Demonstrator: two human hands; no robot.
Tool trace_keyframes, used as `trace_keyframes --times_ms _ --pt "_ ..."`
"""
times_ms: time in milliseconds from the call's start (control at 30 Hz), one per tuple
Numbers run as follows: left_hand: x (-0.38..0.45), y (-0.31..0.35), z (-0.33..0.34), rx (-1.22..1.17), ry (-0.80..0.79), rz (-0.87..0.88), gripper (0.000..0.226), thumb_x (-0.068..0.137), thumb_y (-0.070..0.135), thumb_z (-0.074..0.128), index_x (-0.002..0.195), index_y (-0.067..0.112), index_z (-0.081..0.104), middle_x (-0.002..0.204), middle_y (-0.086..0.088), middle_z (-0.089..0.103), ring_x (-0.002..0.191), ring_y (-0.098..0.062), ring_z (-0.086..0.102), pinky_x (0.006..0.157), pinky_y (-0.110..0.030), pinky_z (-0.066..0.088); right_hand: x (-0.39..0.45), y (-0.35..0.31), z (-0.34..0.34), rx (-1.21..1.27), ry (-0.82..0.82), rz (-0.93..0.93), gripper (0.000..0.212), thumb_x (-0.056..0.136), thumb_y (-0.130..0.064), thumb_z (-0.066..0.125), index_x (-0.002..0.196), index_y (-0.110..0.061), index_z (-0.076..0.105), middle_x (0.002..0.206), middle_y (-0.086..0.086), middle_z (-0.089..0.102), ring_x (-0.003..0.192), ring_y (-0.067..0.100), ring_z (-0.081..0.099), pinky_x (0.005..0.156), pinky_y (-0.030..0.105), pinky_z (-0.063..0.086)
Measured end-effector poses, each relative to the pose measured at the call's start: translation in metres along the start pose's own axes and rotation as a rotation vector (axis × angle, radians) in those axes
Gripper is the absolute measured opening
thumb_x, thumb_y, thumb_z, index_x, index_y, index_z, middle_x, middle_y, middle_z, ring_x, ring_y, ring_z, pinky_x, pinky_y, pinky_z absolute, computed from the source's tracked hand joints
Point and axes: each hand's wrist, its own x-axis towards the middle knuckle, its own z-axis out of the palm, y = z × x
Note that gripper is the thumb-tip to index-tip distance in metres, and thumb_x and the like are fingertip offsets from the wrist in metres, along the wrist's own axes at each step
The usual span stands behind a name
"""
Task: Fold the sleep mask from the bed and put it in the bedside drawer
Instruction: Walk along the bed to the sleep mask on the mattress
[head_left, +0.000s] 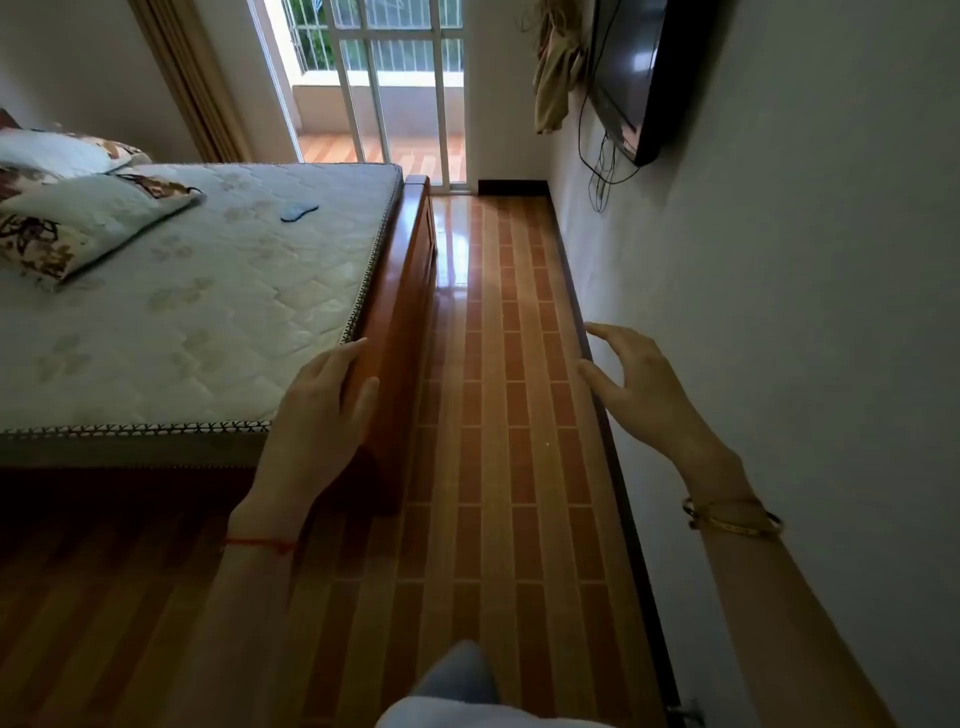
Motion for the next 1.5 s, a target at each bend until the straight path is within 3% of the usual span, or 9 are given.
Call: trace_keyframes --times_ms 533,867,1067,1267,1367,1500 --pt "0.117 -0.063 0.065 0.044 -0.062 -0.06 0.046 0.095 0.027 0.05 0.139 0.015 0.045 0.135 -0.009 0.055 0.124 -0.023 0.051 0.099 -0.027 0.037 0.126 0.047 0.057 0.011 -0.064 0.083 0.048 0.094 -0.034 0.052 0.139 -0.019 0.042 0.144 0.004 0.047 0.133 0.02 0.041 0.11 0.039 0.035" --pt "0.309 -0.121 0.098 0.032 -0.093 -0.087 0.047 0.094 0.025 0.052 0.139 0.013 0.046 0.135 -0.009 0.055 0.126 -0.023 0.049 0.102 -0.024 0.033 0.333 0.061 0.095 0.056 -0.067 0.105 0.047 0.094 -0.036 0.052 0.138 -0.023 0.043 0.144 0.001 0.046 0.133 0.018 0.042 0.106 0.034 0.034" --pt "0.419 -0.144 0.124 0.022 -0.112 -0.049 0.046 0.093 0.021 0.054 0.137 0.011 0.048 0.134 -0.011 0.056 0.126 -0.025 0.05 0.106 -0.032 0.037 0.433 0.074 0.111 0.08 -0.06 0.122 0.047 0.094 -0.036 0.051 0.139 -0.024 0.042 0.145 0.0 0.046 0.133 0.016 0.041 0.103 0.027 0.031" --pt "0.52 -0.157 0.168 0.024 -0.158 -0.01 0.044 0.092 0.021 0.055 0.135 0.011 0.05 0.132 -0.012 0.058 0.122 -0.028 0.053 0.104 -0.037 0.041 0.519 0.109 0.125 0.093 -0.065 0.19 0.047 0.094 -0.036 0.051 0.139 -0.025 0.042 0.145 0.0 0.045 0.133 0.018 0.042 0.108 0.039 0.038" --pt "0.572 -0.165 0.197 0.023 -0.164 -0.014 0.044 0.092 0.021 0.056 0.135 0.011 0.05 0.132 -0.012 0.058 0.123 -0.027 0.054 0.104 -0.035 0.04 0.571 0.137 0.133 0.103 -0.078 0.204 0.047 0.094 -0.037 0.051 0.139 -0.026 0.041 0.145 0.0 0.045 0.132 0.019 0.043 0.108 0.039 0.04" --pt "0.652 -0.168 0.239 0.028 -0.168 -0.03 0.045 0.092 0.021 0.056 0.136 0.012 0.05 0.132 -0.01 0.057 0.121 -0.025 0.054 0.1 -0.026 0.038 0.654 0.174 0.139 0.118 -0.095 0.206 0.047 0.094 -0.035 0.052 0.139 -0.024 0.042 0.145 0.0 0.045 0.133 0.017 0.041 0.104 0.029 0.034"
